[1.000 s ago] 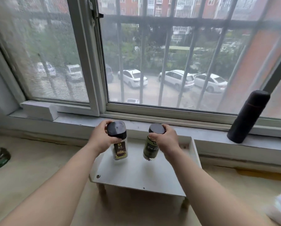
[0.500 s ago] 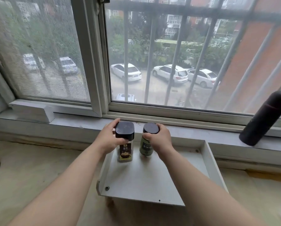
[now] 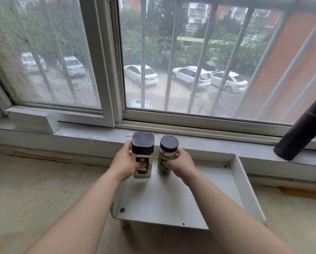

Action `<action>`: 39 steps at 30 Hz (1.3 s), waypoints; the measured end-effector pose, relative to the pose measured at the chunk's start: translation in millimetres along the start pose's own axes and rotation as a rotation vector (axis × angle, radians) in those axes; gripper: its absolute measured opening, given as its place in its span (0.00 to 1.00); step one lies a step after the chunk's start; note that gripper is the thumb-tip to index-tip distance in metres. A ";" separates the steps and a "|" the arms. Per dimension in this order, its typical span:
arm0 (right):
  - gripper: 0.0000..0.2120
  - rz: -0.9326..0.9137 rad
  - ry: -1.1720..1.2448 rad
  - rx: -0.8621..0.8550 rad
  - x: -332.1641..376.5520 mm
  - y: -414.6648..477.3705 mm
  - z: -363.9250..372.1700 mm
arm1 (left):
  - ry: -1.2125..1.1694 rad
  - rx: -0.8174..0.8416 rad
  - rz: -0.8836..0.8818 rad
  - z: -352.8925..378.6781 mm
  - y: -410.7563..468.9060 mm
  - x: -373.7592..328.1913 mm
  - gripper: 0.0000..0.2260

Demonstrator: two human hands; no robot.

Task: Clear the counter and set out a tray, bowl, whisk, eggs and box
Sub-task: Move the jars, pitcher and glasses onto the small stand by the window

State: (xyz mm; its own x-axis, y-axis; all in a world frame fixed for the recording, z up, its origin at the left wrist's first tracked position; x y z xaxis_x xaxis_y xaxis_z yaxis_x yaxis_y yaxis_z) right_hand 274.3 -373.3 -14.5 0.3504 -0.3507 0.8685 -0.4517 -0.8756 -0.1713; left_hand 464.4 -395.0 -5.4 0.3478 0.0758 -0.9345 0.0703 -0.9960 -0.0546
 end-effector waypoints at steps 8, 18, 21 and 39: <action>0.21 0.003 0.005 -0.010 -6.4 6.0 9.3 | 0.131 -0.029 0.054 -13.0 22.4 -0.6 0.31; 0.22 -0.054 -0.037 -0.012 4.9 13.6 27.2 | 0.156 -0.059 0.093 -14.0 25.1 -7.4 0.33; 0.23 -0.056 -0.048 -0.003 5.5 12.2 28.6 | 0.140 -0.046 0.089 -12.4 23.4 -4.1 0.35; 0.29 0.012 0.015 -0.044 -1.6 -34.2 -43.0 | 0.034 -0.389 -0.090 -7.7 -47.2 -25.4 0.15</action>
State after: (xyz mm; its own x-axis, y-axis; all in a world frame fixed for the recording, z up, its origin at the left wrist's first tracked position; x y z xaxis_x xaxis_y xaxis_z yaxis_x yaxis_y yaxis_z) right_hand 253.9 -328.5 9.9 0.3329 -0.3560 0.8732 -0.4914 -0.8558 -0.1616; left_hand 459.5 -349.5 23.7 0.3540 0.1698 -0.9197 0.4484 -0.8938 0.0076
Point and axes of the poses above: each hand's wrist, its own y-axis towards the middle knuckle, its own z-axis out of the palm, x = y × z, the point moved 5 cm from there along y, towards the middle knuckle, and after that the axes turned 12 degrees about -x, right-handed, at the moved point
